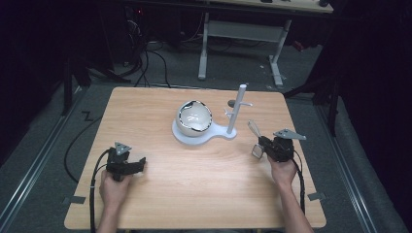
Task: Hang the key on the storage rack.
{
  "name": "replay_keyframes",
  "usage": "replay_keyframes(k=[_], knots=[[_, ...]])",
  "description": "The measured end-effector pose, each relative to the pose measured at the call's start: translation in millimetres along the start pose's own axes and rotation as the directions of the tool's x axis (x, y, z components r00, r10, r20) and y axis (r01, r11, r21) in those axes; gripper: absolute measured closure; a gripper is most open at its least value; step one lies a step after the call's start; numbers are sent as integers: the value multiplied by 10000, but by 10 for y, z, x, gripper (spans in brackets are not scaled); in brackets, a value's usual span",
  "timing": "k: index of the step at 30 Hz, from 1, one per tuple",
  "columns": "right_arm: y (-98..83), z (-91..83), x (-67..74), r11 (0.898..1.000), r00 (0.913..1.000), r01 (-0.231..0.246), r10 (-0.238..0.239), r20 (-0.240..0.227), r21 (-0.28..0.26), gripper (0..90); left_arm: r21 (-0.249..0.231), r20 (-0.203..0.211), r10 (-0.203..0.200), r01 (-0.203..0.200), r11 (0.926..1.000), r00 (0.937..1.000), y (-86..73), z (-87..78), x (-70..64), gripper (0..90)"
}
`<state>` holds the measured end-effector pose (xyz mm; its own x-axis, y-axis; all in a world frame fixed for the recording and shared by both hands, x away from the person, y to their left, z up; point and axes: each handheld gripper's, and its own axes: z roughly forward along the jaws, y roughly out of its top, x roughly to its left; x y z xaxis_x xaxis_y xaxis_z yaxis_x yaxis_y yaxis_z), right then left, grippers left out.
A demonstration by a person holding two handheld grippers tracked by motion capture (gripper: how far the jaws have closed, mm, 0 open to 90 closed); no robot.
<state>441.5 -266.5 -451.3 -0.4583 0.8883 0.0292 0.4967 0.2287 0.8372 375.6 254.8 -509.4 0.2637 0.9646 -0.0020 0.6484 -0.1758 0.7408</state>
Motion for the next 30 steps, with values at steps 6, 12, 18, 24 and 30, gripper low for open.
replay_keyframes(k=[6, 12, 18, 24, 30], knots=[[17, -68, -16, 9998, 10000, -38, 37, -7, -193, 820, 0, 0, 1, -1, 10000, 10000, 0, 0, 0, 191], [31, -113, -25, 9994, 10000, -57, 55, -60, -349, 820, 0, 1, 3, -3, 10000, 10000, 0, 0, 0, 191], [78, -197, -18, 9984, 9999, 82, -85, -55, -565, 820, -1, -2, 1, -1, 10000, 10000, 0, 0, 0, 191], [126, -255, -11, 9973, 9998, 185, -191, -80, -711, 820, -1, 0, 2, -2, 10000, 10000, 0, 0, 0, 191], [157, -333, -14, 9956, 9997, 219, -231, -114, -914, 820, 3, -1, 3, -3, 10000, 10000, 0, 0, 0, 191]])
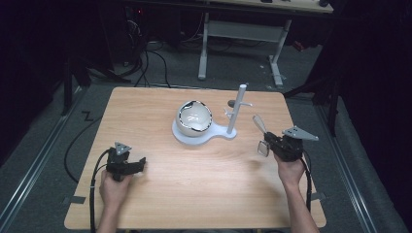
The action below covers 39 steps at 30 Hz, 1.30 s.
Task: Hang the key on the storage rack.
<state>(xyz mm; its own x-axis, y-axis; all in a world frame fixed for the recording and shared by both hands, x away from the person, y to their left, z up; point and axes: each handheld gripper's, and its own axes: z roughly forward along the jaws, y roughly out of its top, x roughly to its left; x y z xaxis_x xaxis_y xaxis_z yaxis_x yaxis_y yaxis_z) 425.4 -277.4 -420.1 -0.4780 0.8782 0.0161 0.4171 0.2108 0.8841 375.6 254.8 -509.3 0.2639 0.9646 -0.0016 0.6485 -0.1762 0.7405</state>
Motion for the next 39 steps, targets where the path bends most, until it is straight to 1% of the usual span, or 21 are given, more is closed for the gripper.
replay_keyframes(k=[2, 9, 14, 18, 28, 39], knots=[[2, -18, -10, 10000, 10000, -76, 76, -46, -44, 820, -3, 0, 1, -1, 10000, 10000, 0, 0, 0, 191], [17, -65, -20, 9999, 9999, -90, 88, -104, -148, 820, -3, -1, -2, 2, 10000, 10000, 0, 0, 0, 191], [51, -93, 6, 9997, 9999, 58, -61, -117, -240, 820, -4, 0, -1, 1, 10000, 10000, 0, 0, 0, 191], [120, -138, 35, 9989, 9996, 217, -224, -157, -425, 820, -4, -1, -3, 3, 10000, 10000, 0, 0, 0, 192], [206, -232, 55, 9970, 9992, 263, -285, -292, -728, 820, -4, 0, -1, 1, 10000, 10000, 0, 0, 0, 192], [305, -297, 75, 9942, 9983, 404, -444, -382, -997, 820, -4, 0, -1, 1, 10000, 10000, 0, 0, 0, 191]])
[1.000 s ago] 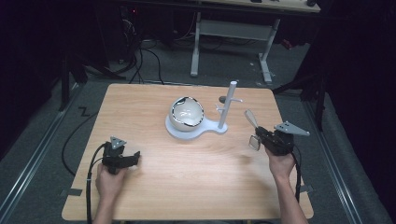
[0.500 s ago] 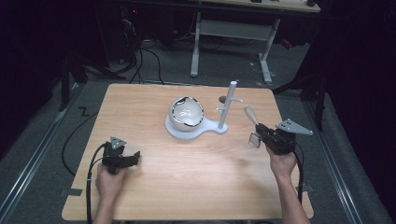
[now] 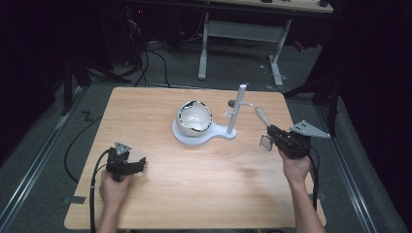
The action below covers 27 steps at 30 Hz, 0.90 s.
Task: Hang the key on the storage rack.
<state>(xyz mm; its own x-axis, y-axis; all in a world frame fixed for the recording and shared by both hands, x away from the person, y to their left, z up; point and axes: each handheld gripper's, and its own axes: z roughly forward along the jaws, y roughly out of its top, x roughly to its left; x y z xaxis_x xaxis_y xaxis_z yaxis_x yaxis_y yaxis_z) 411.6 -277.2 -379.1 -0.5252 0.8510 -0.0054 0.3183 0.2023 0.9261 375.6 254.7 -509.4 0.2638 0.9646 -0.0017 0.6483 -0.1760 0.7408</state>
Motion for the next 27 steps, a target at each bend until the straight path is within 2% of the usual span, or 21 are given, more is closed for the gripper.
replay_keyframes(k=[17, 27], knots=[[148, -48, 42, 9993, 9996, 110, -120, -275, -354, 820, -1, 0, 0, 0, 10000, 10000, 0, 0, 0, 192], [225, -15, 78, 9990, 9989, 169, -187, -433, -424, 820, 1, -1, 2, -2, 10000, 10000, 0, 0, 0, 191]])
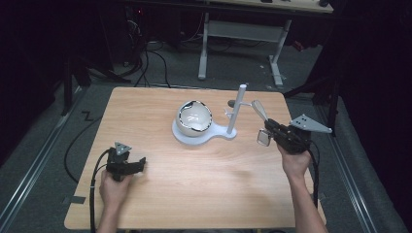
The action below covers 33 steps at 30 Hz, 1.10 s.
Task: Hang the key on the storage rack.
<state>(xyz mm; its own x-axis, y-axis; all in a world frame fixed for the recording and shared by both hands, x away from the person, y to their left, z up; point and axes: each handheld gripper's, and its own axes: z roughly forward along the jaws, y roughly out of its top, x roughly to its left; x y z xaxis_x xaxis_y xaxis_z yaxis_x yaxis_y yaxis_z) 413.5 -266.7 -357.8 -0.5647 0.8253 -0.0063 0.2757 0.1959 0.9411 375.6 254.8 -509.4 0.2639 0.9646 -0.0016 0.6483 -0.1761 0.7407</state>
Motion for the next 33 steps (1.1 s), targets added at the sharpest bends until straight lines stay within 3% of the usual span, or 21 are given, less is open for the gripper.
replay_keyframes(k=[33], knots=[[0, 259, 42, 9994, 10000, -37, 36, 30, 337, 820, 0, 0, -1, 1, 10000, 10000, 0, 0, 0, 192]])
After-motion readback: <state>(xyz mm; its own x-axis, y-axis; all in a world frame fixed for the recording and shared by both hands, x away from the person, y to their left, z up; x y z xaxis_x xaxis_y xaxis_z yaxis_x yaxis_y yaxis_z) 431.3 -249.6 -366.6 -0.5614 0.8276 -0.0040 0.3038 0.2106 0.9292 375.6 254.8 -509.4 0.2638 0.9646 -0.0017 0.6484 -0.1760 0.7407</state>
